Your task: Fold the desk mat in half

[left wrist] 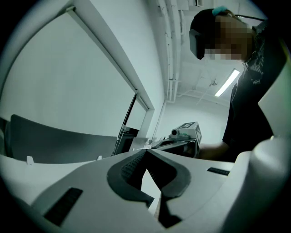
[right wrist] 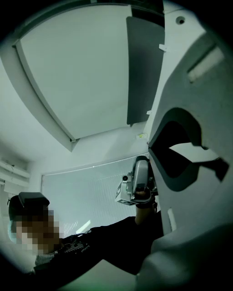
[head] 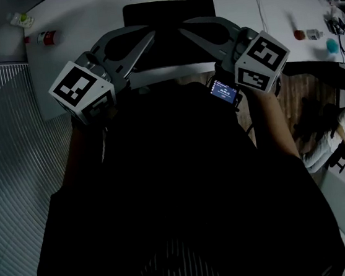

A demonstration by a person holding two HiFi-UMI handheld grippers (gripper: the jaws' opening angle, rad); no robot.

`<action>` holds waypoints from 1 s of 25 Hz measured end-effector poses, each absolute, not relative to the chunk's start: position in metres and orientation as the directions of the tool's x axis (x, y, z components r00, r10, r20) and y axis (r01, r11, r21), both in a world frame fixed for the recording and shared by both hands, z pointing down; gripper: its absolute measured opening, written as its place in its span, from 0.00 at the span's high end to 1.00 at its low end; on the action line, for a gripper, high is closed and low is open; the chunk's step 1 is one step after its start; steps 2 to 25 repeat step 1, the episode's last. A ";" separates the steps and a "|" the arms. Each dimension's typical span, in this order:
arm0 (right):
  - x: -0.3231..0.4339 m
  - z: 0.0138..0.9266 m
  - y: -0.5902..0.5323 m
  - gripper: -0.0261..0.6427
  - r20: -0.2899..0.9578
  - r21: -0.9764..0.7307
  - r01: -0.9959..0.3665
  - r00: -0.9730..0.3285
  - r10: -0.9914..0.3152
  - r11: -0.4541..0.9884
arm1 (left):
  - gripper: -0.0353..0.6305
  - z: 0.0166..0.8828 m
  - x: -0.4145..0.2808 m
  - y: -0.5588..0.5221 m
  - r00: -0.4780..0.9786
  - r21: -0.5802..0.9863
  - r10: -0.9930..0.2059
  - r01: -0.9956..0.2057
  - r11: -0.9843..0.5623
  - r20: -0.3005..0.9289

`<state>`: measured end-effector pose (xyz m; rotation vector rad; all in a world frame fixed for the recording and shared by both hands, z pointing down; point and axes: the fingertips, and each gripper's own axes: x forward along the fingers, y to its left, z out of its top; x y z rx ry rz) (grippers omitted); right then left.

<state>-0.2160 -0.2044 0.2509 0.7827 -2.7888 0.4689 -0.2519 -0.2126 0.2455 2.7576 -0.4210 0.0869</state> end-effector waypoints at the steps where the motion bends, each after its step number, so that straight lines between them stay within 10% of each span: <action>1: -0.216 0.250 -0.205 0.96 0.281 -0.245 -0.529 -0.841 -0.463 0.812 | 0.94 0.245 -0.252 -0.213 0.954 0.338 -0.281 -0.301 -0.892 0.108; 25: -0.216 0.250 -0.205 0.96 0.281 -0.245 -0.529 -0.841 -0.463 0.812 | 0.94 0.245 -0.252 -0.213 0.954 0.338 -0.281 -0.301 -0.892 0.108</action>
